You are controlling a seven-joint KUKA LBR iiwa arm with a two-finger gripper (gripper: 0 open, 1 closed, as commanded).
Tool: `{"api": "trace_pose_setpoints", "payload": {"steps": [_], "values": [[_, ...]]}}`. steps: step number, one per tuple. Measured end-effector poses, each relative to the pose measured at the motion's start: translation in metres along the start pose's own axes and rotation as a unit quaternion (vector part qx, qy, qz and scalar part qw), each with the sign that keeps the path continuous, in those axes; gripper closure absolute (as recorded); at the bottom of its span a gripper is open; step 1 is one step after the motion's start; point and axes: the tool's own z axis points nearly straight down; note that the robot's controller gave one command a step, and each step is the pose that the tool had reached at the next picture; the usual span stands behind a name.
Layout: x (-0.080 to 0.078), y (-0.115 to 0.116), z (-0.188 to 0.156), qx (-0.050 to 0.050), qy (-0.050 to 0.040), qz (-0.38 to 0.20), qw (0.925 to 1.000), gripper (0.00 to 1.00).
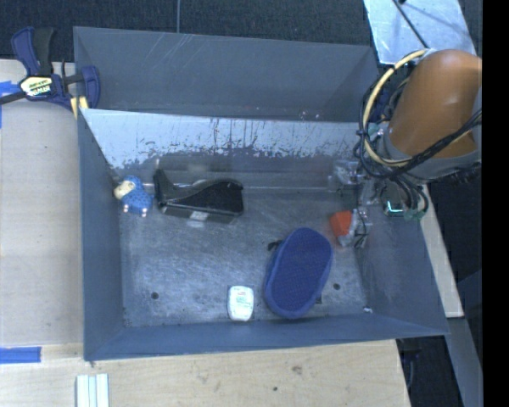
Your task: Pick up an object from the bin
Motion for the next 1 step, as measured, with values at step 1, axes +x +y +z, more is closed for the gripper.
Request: {"api": "trace_pose_setpoints", "payload": {"steps": [1], "values": [[-0.0064, -0.0467, 0.1117, 0.0, -0.0004, 0.042, 0.9991, 0.0]]}}
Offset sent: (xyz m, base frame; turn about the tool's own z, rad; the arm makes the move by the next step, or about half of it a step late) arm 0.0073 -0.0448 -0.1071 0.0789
